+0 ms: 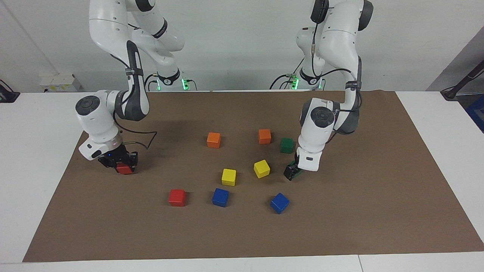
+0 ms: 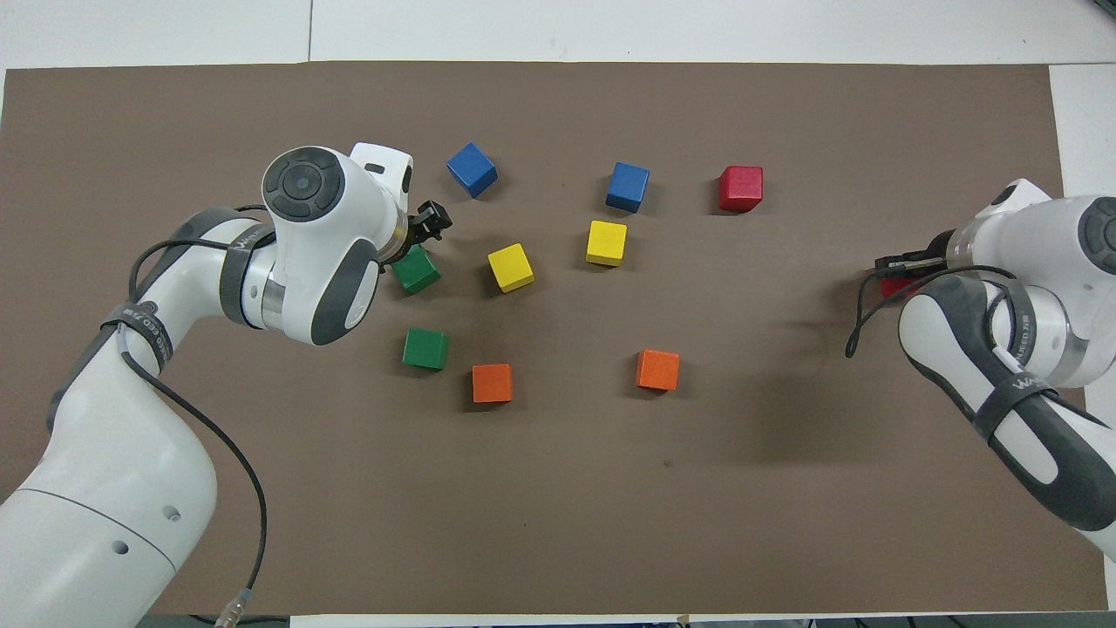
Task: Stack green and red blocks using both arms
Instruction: 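Carry the red cube outward while the left gripper grasps a green cube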
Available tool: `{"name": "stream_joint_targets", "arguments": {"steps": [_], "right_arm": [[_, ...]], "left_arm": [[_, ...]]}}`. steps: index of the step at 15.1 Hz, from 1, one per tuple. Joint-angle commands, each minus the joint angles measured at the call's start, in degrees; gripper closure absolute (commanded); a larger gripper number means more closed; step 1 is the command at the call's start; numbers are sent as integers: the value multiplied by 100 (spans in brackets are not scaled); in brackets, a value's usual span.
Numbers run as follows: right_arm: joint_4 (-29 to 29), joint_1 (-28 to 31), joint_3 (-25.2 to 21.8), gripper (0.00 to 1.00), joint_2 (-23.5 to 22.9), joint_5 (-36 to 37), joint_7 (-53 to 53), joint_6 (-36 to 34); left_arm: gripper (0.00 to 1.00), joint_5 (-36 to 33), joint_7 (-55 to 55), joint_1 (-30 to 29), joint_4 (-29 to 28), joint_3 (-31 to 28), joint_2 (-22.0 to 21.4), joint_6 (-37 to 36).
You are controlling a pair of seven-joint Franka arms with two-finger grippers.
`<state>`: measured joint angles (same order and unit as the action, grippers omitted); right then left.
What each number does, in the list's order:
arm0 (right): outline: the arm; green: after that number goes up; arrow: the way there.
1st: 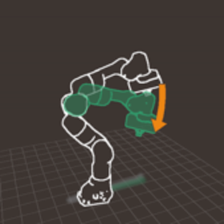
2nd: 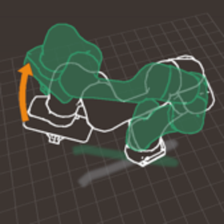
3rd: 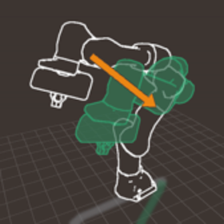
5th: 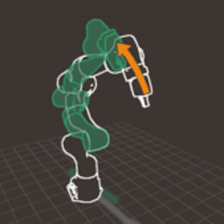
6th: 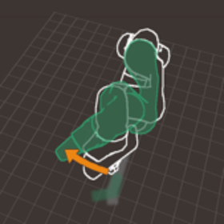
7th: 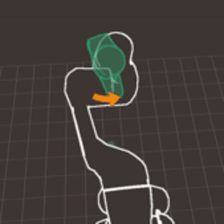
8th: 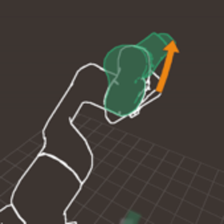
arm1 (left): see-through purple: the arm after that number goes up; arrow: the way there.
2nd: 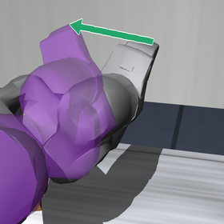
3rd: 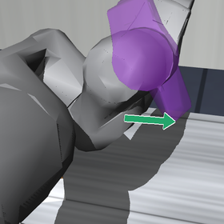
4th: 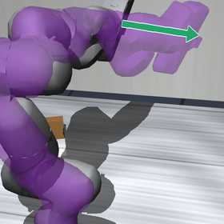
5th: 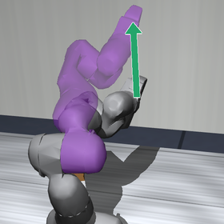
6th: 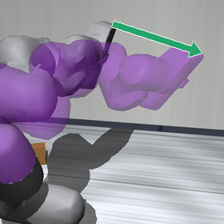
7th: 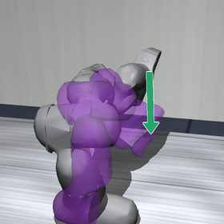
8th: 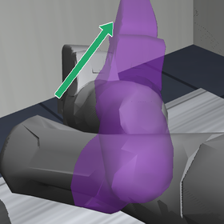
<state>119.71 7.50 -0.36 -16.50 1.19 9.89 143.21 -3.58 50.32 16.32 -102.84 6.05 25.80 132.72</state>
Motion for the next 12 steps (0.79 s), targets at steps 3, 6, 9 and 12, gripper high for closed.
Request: {"name": "stream_joint_targets", "arguments": {"steps": [3, 6, 9, 12], "right_arm": [[-35, -29, 45, 69, -99, -67, -267, 190], [-263, -38, 45, 0, -99, -58, -268, -150], [-886, -55, 98, 0, -20, 56, -242, -1082], [-1789, -502, 98, 0, -98, 214, -416, -1925]], "left_arm": [[32, -160, 574, 152, -491, -86, -101, 562], [100, -152, 935, 91, -264, -77, -102, 37], [100, -169, -25, -425, -87, -121, -644, -1009], [100, -169, -2282, -1286, -148, -139, -963, -1573]]}}
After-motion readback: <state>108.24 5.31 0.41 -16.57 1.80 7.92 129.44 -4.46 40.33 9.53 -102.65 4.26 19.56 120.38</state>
